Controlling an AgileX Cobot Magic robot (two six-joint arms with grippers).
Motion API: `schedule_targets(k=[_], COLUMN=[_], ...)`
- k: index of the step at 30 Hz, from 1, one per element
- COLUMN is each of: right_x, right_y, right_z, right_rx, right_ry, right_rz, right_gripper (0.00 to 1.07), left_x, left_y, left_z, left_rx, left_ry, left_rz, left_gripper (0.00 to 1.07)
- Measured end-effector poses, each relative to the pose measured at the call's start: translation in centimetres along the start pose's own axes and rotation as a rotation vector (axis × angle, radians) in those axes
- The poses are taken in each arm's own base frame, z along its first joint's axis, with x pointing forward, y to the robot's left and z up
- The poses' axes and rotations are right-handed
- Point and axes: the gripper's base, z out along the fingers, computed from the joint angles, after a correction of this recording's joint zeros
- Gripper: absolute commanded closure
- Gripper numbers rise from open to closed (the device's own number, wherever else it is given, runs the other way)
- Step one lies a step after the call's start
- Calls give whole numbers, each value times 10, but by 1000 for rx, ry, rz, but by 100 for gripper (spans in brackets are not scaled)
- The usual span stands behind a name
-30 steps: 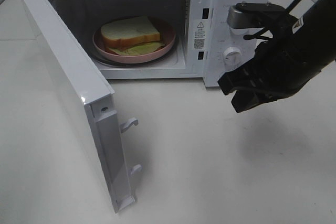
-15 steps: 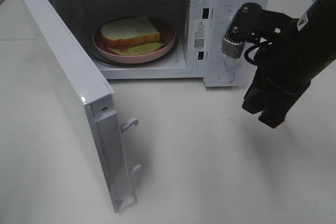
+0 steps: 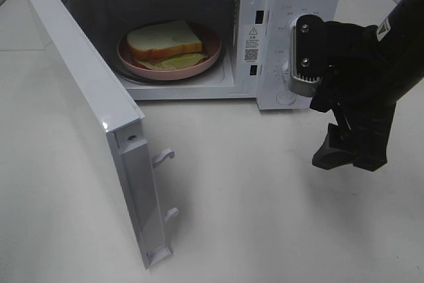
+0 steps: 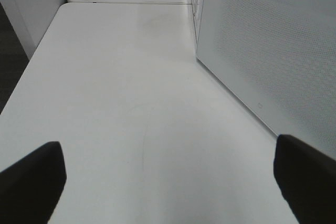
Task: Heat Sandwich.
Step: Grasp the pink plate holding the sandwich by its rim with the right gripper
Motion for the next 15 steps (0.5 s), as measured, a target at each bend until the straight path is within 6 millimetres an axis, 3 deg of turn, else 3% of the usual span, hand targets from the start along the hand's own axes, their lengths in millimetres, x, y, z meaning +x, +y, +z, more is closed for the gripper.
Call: schedule_targets(k=[9,15], right_x=[6,-2], right_y=[-4,1], right_z=[0,0], right_rx=[47,89], right_ry=[78,125], right_rz=[-91,-219], right_gripper=[14,15], left_x=[0,0], left_y=[0,0], left_z=[0,0], left_rx=[0,0], left_ry=[0,0], left_rz=[0,0], left_gripper=[3,3])
